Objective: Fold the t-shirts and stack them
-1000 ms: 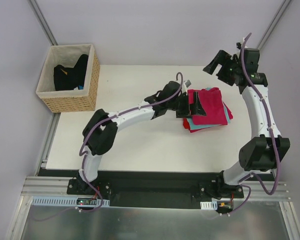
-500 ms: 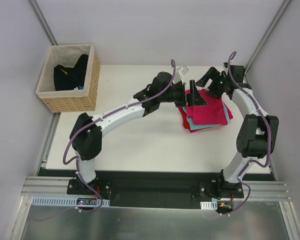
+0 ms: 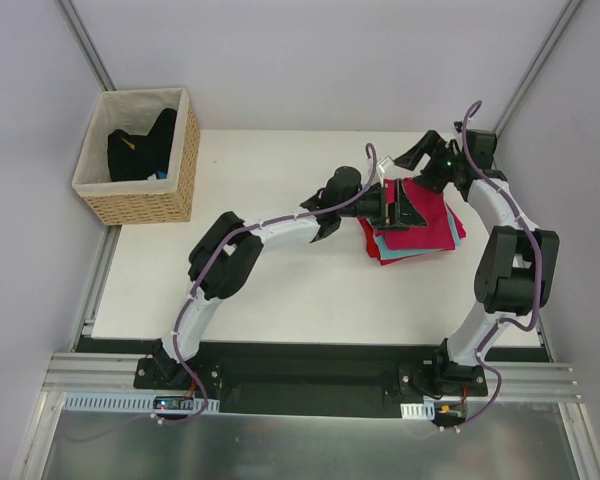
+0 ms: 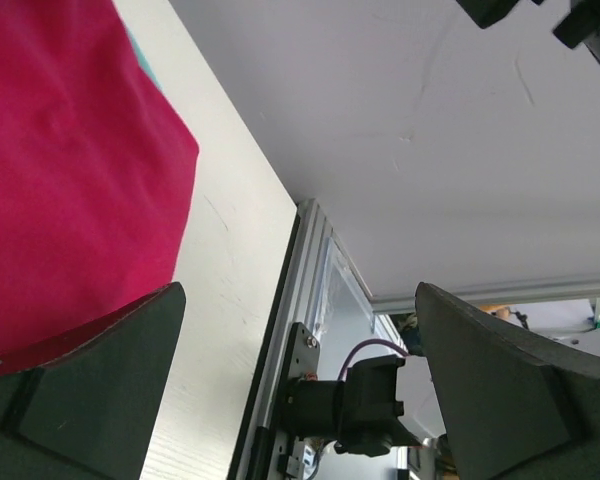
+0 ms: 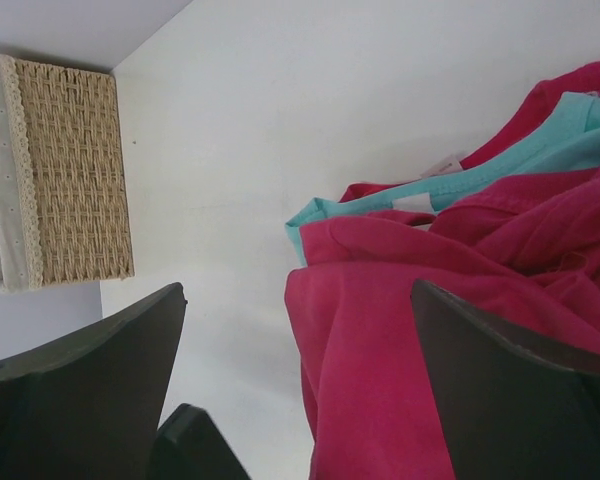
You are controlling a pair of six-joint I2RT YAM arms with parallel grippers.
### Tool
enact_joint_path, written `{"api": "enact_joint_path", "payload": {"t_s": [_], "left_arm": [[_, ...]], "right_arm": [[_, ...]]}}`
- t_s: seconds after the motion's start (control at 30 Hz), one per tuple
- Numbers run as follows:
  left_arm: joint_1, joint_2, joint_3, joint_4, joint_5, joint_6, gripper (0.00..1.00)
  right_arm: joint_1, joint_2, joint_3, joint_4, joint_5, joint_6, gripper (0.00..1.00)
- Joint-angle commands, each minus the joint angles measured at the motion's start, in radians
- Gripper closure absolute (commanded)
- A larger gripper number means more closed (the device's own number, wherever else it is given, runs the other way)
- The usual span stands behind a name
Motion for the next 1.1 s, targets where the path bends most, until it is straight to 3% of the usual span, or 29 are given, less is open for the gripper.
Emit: {"api": "enact_joint_path", "payload": {"t_s": [0.0,0.4,1.07], "left_arm": [[0.008,0.029,0.021,0.169,0.054,-0.063,0.01],[0.005,0.071,-0.103,0.279,0.06,-0.079,0.01],[-0.035,0.189,-0.144,0.338,0.054,-0.102,0.01]], "right_arm": [[-0.016,0.001,-0.047,0.059,-0.018,0.007,0.0],[-0.046,0.189,-0.222,0.3,0.001,0.099,0.0],[-0.043,0.149,-0.239,0.293,0.007,0.099,0.01]]}}
